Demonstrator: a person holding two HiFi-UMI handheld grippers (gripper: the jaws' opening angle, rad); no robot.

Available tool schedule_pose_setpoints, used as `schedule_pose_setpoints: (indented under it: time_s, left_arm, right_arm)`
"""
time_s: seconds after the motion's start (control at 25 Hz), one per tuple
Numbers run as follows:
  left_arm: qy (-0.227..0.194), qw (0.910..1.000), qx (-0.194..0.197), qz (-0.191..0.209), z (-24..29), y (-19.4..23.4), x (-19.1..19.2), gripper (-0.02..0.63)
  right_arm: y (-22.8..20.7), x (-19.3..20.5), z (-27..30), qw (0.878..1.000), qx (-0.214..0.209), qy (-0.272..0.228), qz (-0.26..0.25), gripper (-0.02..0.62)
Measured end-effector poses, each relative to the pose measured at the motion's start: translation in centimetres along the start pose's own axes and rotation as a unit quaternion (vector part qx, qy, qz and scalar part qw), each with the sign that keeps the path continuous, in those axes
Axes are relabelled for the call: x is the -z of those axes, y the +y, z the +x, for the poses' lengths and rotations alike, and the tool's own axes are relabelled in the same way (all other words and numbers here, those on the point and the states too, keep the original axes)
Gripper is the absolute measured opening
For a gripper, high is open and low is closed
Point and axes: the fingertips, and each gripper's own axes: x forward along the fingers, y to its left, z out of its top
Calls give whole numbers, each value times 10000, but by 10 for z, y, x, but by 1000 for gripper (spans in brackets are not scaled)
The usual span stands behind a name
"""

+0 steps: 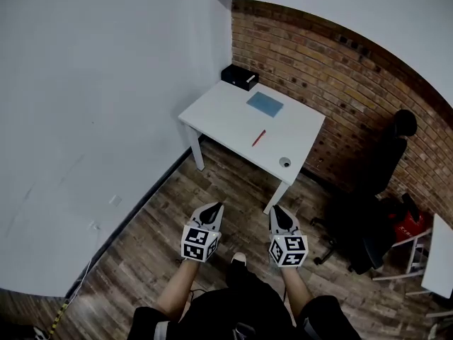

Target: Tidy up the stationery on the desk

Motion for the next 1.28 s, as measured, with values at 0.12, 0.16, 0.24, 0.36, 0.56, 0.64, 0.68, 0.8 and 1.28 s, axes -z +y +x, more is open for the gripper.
schedule_pose_setpoints:
  time_s: [0.12, 0.16, 0.24, 0.36, 0.56, 0.64, 0.68, 0.8, 1.28]
  left_arm:
    - [12, 10000, -24, -33, 28, 14, -13, 21]
    - [12, 10000, -23, -38, 37, 19, -17, 21]
    - [30, 10000, -20, -17, 54, 27, -24, 21]
    - [63, 10000, -28, -17, 80, 35, -30, 21]
    - [135, 9999, -69, -36, 115, 49, -38, 21]
    - [153, 9998, -86, -29, 126, 52, -44, 21]
    - [163, 9998, -97, -15, 131, 53, -47, 21]
    - [168, 9998, -134, 5, 143, 57, -52, 21]
    - [255, 9992, -257, -156, 163, 75, -45, 21]
  right_arm:
    - [-13, -15, 28, 10000, -38, -19, -40, 25]
    - [-18, -19, 37, 10000, -43, -27, -44, 25]
    - [-27, -25, 55, 10000, -59, -34, -40, 25]
    - [-43, -29, 78, 10000, -81, -15, -28, 25]
    - [-63, -34, 112, 9999, -119, 46, 34, 25]
    - [-71, -39, 122, 9999, -149, 42, 33, 25]
    - [-75, -41, 127, 9999, -160, 45, 36, 25]
    - [-84, -44, 141, 9998, -200, 48, 55, 25]
    - [-89, -44, 170, 9993, -341, 134, 81, 25]
